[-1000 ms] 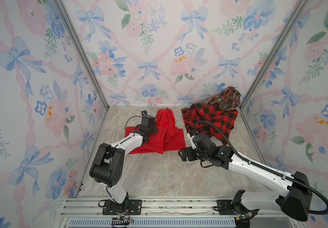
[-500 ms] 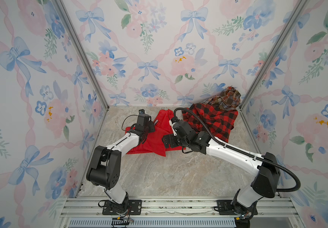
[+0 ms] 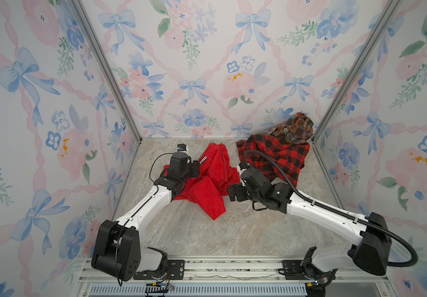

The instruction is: Pick out a specific cloth from the pile

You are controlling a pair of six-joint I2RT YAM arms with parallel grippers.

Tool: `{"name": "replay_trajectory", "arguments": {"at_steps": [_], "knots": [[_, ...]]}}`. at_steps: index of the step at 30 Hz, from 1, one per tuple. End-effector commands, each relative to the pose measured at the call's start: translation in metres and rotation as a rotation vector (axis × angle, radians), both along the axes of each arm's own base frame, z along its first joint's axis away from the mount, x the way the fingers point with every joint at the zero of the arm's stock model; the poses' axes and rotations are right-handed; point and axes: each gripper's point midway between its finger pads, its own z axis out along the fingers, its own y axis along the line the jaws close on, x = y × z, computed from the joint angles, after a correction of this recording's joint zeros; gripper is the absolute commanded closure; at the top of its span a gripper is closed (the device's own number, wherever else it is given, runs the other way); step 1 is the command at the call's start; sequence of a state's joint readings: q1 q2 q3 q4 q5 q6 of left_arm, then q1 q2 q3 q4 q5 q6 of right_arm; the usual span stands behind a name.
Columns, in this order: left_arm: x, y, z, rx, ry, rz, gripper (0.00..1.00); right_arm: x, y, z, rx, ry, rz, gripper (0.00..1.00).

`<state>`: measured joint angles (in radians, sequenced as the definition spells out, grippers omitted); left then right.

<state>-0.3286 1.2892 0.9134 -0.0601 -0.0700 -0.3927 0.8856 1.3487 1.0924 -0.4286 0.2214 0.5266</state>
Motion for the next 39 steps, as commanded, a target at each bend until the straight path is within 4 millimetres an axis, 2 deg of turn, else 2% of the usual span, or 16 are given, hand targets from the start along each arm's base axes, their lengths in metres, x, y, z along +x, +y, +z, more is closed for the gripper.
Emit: {"name": "replay_trajectory", "arguments": {"at_steps": [1,3,5,8,11,13,16,19,22,26,28,33,35,36,38,39], "knots": [[-0.041,-0.008,0.001,0.03,0.025,-0.092,0.4,-0.012,-0.038,-0.01,0.013,0.014,-0.091,0.03],[-0.071,-0.028,0.007,0.004,0.023,-0.192,0.4,-0.022,-0.059,-0.019,0.01,0.031,-0.124,0.03],[-0.102,-0.047,-0.003,-0.016,0.082,-0.292,0.31,-0.028,-0.078,-0.024,0.005,0.047,-0.156,0.03],[-0.142,-0.056,-0.052,0.027,0.296,-0.344,0.29,-0.032,-0.094,-0.023,0.013,0.04,-0.179,0.03],[-0.167,-0.038,-0.085,0.186,0.406,-0.216,0.23,-0.032,-0.098,-0.015,0.02,0.028,-0.179,0.03],[-0.173,-0.032,-0.084,0.206,0.392,-0.157,0.23,-0.031,-0.095,-0.013,0.022,0.03,-0.171,0.03],[-0.185,-0.035,-0.098,0.202,0.432,-0.172,0.22,-0.03,-0.089,-0.017,0.036,0.046,-0.158,0.03],[-0.193,-0.04,-0.124,0.26,0.517,-0.197,0.19,-0.031,-0.082,-0.021,0.049,0.062,-0.148,0.03],[-0.191,-0.04,-0.149,0.352,0.583,-0.174,0.17,-0.033,-0.08,-0.022,0.047,0.062,-0.142,0.03],[-0.177,-0.056,-0.172,0.376,0.589,-0.168,0.17,-0.036,-0.082,-0.021,0.045,0.058,-0.141,0.03],[-0.173,-0.055,-0.182,0.401,0.594,-0.146,0.24,-0.038,-0.085,-0.018,0.043,0.054,-0.143,0.03],[-0.174,-0.05,-0.19,0.44,0.602,-0.127,0.68,-0.042,-0.099,-0.014,0.031,0.039,-0.171,0.03],[-0.172,-0.052,-0.179,0.418,0.57,-0.131,0.95,-0.042,-0.104,-0.014,0.035,0.036,-0.183,0.03],[-0.17,-0.054,-0.169,0.394,0.543,-0.134,1.0,-0.042,-0.107,-0.014,0.037,0.036,-0.19,0.03],[-0.165,-0.058,-0.147,0.337,0.482,-0.141,1.0,-0.042,-0.109,-0.016,0.038,0.041,-0.194,0.03],[-0.157,-0.064,-0.127,0.3,0.432,-0.15,1.0,-0.041,-0.109,-0.016,0.039,0.041,-0.197,0.03]]}}
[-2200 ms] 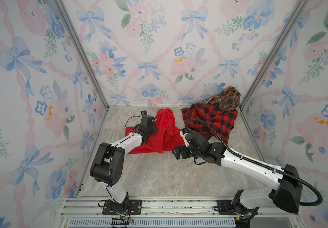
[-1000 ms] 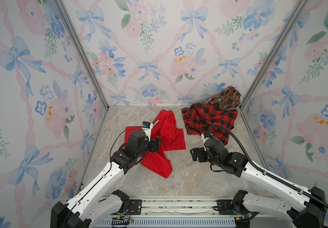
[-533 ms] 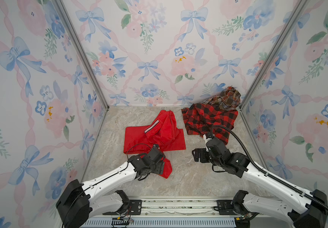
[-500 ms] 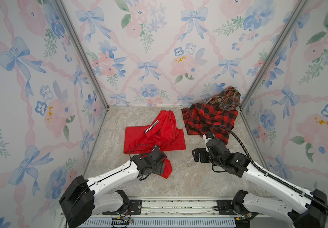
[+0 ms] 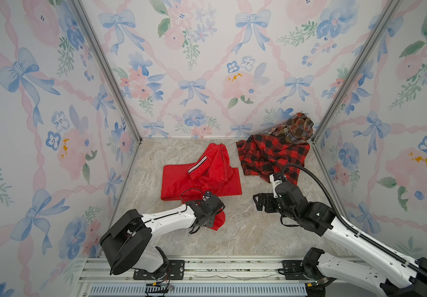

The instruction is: Pick out a specific cloth from the pile

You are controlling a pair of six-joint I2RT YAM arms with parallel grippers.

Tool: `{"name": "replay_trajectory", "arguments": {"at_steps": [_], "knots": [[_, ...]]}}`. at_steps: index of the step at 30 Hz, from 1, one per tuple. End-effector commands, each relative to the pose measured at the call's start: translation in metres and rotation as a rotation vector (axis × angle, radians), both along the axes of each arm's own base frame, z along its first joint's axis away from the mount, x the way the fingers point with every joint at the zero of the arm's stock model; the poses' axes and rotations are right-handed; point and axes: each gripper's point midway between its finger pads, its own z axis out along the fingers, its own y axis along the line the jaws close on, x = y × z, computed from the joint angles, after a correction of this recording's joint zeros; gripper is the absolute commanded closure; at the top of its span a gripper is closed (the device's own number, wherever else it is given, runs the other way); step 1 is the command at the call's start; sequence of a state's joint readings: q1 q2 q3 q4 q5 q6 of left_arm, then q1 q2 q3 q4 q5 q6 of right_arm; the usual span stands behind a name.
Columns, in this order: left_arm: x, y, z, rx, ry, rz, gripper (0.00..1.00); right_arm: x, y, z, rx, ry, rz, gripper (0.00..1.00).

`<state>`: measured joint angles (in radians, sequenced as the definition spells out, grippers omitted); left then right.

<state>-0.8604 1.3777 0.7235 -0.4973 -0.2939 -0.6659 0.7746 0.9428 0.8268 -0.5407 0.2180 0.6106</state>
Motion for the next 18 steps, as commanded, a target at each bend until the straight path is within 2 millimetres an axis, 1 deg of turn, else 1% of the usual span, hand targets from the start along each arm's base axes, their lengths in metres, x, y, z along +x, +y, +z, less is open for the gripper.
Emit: {"name": "replay_trajectory", "arguments": {"at_steps": [1,5,8,9,10,11,12,14,15,16,17,18], "knots": [[0.02,-0.008,0.058,-0.104,-0.149,-0.003,1.0,-0.002,-0.012,-0.012,-0.034,0.032,-0.032,0.03],[0.037,-0.007,0.123,-0.236,-0.275,0.006,1.0,-0.002,-0.012,-0.014,-0.033,0.034,-0.029,0.03],[0.049,-0.007,0.156,-0.288,-0.327,-0.014,1.0,-0.002,-0.011,-0.015,-0.026,0.034,-0.028,0.03],[0.052,-0.011,0.16,-0.287,-0.323,-0.044,0.96,-0.002,-0.011,-0.015,-0.023,0.033,-0.027,0.03],[0.052,-0.015,0.157,-0.279,-0.299,-0.063,0.72,-0.002,-0.011,-0.015,-0.023,0.033,-0.029,0.03],[0.052,-0.019,0.15,-0.262,-0.26,-0.082,0.53,-0.002,-0.011,-0.016,-0.024,0.035,-0.027,0.03],[0.05,-0.021,0.14,-0.234,-0.216,-0.093,0.43,-0.002,-0.011,-0.016,-0.026,0.038,-0.027,0.03],[0.044,-0.018,0.118,-0.182,-0.153,-0.099,0.18,-0.003,-0.011,-0.016,-0.027,0.04,-0.025,0.03],[0.041,-0.013,0.107,-0.15,-0.13,-0.094,0.1,-0.003,-0.012,-0.017,-0.027,0.039,-0.027,0.03],[0.04,-0.005,0.1,-0.114,-0.126,-0.069,0.08,-0.003,-0.013,-0.018,-0.029,0.041,-0.028,0.03],[0.039,0.007,0.092,-0.071,-0.132,-0.033,0.04,-0.003,-0.014,-0.02,-0.032,0.045,-0.032,0.03],[0.037,0.019,0.083,-0.038,-0.133,0.0,0.02,-0.003,-0.014,-0.022,-0.036,0.052,-0.033,0.03]]}}
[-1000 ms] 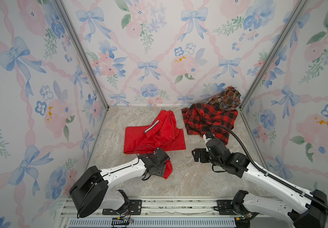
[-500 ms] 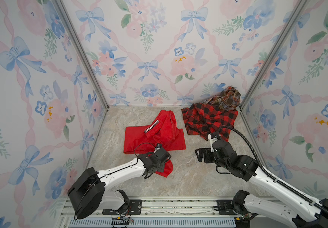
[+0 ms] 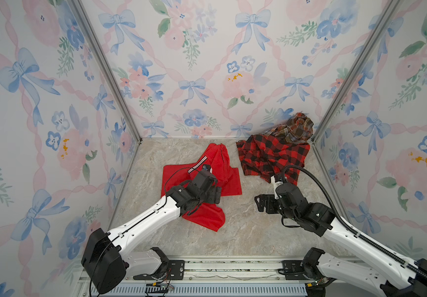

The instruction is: Pick out a specific cloth from the pile

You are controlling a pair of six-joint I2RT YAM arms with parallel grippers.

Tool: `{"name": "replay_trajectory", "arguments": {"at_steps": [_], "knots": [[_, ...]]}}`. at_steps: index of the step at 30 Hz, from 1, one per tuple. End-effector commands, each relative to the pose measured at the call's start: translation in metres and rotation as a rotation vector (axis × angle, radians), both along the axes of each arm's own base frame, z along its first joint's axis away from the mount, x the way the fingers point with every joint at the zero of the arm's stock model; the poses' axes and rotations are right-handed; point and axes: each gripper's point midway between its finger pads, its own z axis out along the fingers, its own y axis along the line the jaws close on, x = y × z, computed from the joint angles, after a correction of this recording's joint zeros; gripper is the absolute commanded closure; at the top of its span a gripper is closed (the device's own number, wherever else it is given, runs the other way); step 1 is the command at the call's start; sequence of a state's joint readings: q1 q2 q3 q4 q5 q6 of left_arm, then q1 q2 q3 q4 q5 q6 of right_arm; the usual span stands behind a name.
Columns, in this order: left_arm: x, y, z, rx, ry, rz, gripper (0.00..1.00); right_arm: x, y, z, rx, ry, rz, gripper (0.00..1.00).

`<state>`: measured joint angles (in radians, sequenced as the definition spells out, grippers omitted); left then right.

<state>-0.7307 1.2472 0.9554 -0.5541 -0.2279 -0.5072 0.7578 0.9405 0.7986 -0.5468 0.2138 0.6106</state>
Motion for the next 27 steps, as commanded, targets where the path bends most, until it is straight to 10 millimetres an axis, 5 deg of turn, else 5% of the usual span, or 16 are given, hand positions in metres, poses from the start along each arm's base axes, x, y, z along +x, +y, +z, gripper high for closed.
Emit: {"name": "replay_trajectory", "arguments": {"at_steps": [1,5,9,11,13,14,19,27], "knots": [[-0.019,0.042,-0.036,0.152,0.072,0.08,0.02,-0.001,-0.007,-0.01,-0.018,0.032,-0.019,0.03],[-0.024,0.055,-0.067,0.155,0.139,0.124,0.02,-0.002,-0.004,-0.011,-0.027,0.052,-0.011,0.03],[-0.022,0.029,-0.085,0.067,0.167,0.032,0.07,-0.001,-0.003,-0.013,-0.019,0.044,-0.009,0.03],[-0.022,0.025,-0.09,0.059,0.185,0.024,0.34,-0.001,-0.002,-0.012,-0.021,0.05,-0.006,0.03],[-0.019,0.023,-0.087,0.057,0.178,0.022,0.71,-0.003,-0.002,-0.01,-0.024,0.051,-0.001,0.03],[-0.017,0.022,-0.081,0.049,0.164,0.023,0.99,-0.005,-0.002,-0.009,-0.026,0.048,0.001,0.03],[-0.004,0.017,-0.029,-0.016,0.018,-0.007,1.0,-0.009,-0.013,-0.009,-0.031,0.032,-0.017,0.03],[0.042,0.028,0.094,-0.126,-0.242,0.033,1.0,-0.007,-0.011,-0.009,-0.002,0.045,-0.033,0.03]]}}
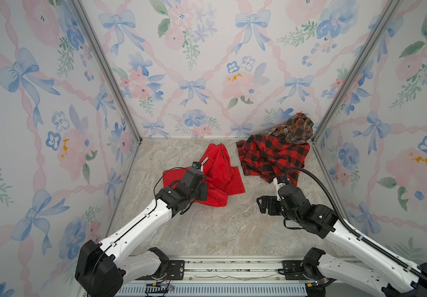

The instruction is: Pick out a specific cloth from the pile

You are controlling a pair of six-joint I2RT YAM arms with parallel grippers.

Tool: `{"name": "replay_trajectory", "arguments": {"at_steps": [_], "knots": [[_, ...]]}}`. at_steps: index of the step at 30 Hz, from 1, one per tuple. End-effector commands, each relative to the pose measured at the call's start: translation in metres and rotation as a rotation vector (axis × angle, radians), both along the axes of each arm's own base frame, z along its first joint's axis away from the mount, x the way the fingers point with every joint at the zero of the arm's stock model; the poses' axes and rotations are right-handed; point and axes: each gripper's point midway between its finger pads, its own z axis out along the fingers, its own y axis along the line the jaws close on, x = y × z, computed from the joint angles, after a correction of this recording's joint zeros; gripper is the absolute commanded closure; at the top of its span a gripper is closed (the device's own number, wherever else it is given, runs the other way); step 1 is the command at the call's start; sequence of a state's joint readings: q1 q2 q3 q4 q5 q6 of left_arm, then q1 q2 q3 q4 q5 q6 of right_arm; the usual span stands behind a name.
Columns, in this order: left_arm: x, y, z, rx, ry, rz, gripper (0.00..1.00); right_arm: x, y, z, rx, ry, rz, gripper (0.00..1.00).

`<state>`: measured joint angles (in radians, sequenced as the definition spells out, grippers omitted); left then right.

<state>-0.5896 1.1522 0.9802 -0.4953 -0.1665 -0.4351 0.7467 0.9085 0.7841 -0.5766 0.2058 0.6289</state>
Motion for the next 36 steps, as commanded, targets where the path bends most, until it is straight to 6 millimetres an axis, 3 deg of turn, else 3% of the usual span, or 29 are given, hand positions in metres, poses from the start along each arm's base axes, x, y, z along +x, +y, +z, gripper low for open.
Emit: {"name": "replay_trajectory", "arguments": {"at_steps": [1,5,7,10,15,19,22,25,28,30,31,32,36], "knots": [[0.022,0.004,0.055,-0.019,-0.133,0.0,1.0,-0.001,-0.003,-0.004,-0.007,0.025,-0.013,0.03],[0.058,0.009,0.091,-0.006,-0.223,0.04,1.0,-0.002,-0.003,-0.007,-0.008,0.028,-0.017,0.03],[0.08,0.007,0.093,-0.027,-0.232,0.049,1.0,-0.002,-0.004,-0.01,-0.012,0.03,-0.018,0.03],[0.111,-0.012,0.079,-0.054,-0.225,0.024,1.0,-0.003,-0.006,-0.012,-0.019,0.035,-0.024,0.03],[0.173,-0.033,0.029,-0.039,-0.203,0.078,1.0,-0.003,-0.012,-0.009,-0.023,0.032,-0.037,0.03],[0.211,-0.035,-0.034,0.071,-0.142,0.164,1.0,-0.005,-0.018,-0.005,-0.026,0.028,-0.045,0.03],[0.222,-0.036,-0.082,0.156,-0.08,0.158,1.0,-0.007,-0.024,-0.003,-0.027,0.024,-0.059,0.03],[0.221,-0.039,-0.116,0.2,-0.024,0.109,1.0,-0.009,-0.029,-0.004,-0.026,0.023,-0.071,0.03],[0.22,-0.041,-0.123,0.176,0.001,0.064,1.0,-0.007,-0.03,-0.005,-0.02,0.025,-0.074,0.03],[0.218,-0.038,-0.108,0.143,-0.014,0.061,0.98,-0.005,-0.028,-0.005,-0.016,0.026,-0.069,0.03],[0.218,-0.036,-0.095,0.124,-0.035,0.051,0.83,-0.004,-0.026,-0.006,-0.014,0.029,-0.065,0.03],[0.217,-0.034,-0.081,0.114,-0.057,0.044,0.59,-0.003,-0.025,-0.006,-0.012,0.031,-0.06,0.03],[0.204,-0.022,-0.022,0.075,-0.15,0.03,0.21,-0.001,-0.019,-0.007,0.002,0.033,-0.049,0.03]]}}
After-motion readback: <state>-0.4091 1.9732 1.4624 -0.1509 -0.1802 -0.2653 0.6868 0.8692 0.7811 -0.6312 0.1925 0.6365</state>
